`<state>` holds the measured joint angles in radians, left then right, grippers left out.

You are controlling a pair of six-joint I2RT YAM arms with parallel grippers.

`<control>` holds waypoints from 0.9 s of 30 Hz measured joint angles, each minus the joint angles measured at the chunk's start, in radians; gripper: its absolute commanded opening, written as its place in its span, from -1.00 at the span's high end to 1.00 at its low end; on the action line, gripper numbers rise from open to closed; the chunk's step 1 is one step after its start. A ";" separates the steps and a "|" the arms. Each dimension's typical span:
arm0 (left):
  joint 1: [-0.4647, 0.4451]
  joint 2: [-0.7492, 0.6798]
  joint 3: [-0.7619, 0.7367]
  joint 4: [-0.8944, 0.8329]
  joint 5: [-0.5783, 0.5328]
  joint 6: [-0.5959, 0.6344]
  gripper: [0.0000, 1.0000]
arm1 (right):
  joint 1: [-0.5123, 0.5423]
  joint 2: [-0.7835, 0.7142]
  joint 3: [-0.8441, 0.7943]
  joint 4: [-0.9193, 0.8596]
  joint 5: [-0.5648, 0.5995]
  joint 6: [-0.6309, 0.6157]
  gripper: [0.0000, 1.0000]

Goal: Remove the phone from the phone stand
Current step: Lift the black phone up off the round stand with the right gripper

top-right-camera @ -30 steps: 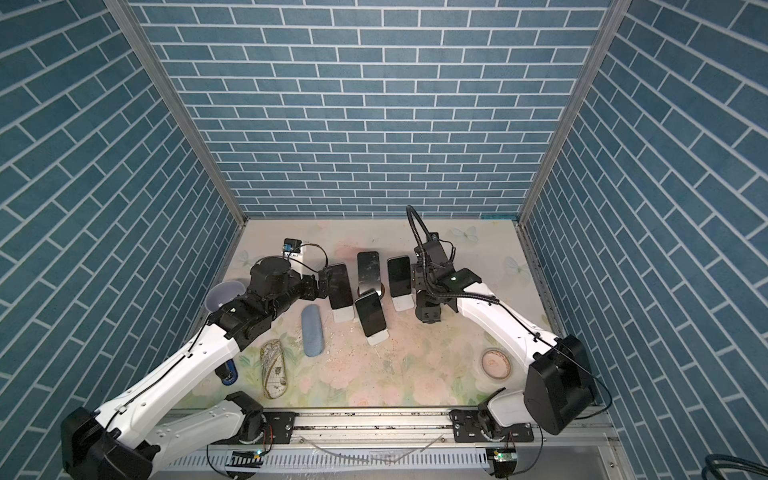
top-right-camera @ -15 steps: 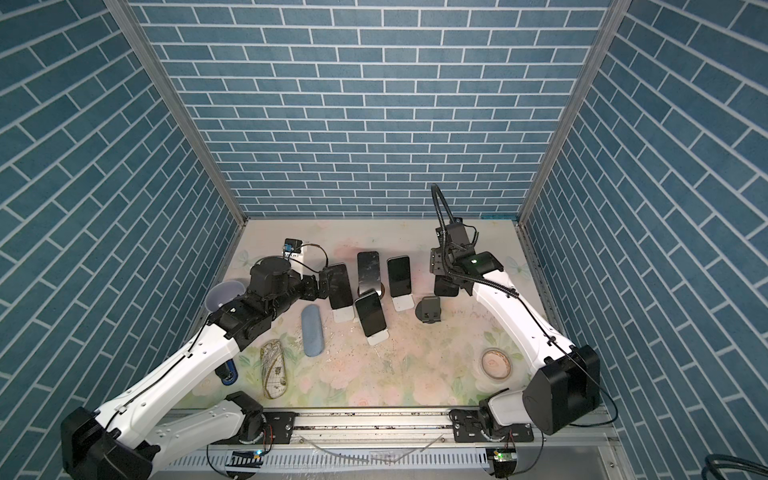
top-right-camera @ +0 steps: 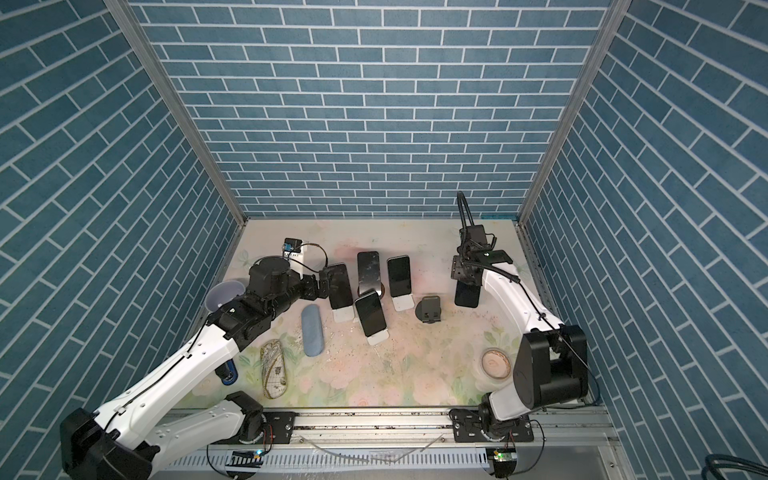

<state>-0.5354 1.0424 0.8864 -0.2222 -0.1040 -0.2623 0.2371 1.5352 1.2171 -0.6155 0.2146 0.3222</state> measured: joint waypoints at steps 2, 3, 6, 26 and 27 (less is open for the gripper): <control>0.000 0.000 0.001 0.000 0.002 -0.001 -0.99 | -0.006 0.039 0.000 0.009 -0.011 -0.016 0.13; 0.000 0.000 0.001 0.000 0.002 -0.003 -0.99 | -0.008 0.060 0.000 0.013 -0.016 -0.022 0.11; -0.001 -0.002 0.001 0.000 0.002 -0.004 -0.99 | -0.014 0.114 0.001 0.021 -0.033 -0.045 0.02; -0.006 -0.024 0.002 -0.002 -0.001 -0.014 -0.99 | -0.031 0.385 0.146 0.024 -0.118 -0.070 -0.01; -0.006 -0.027 0.002 -0.003 -0.002 -0.014 -0.99 | -0.031 0.391 0.150 0.024 -0.118 -0.071 -0.02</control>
<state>-0.5411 1.0157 0.8879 -0.2256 -0.1062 -0.2764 0.2062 1.9266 1.3666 -0.5911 0.0963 0.2516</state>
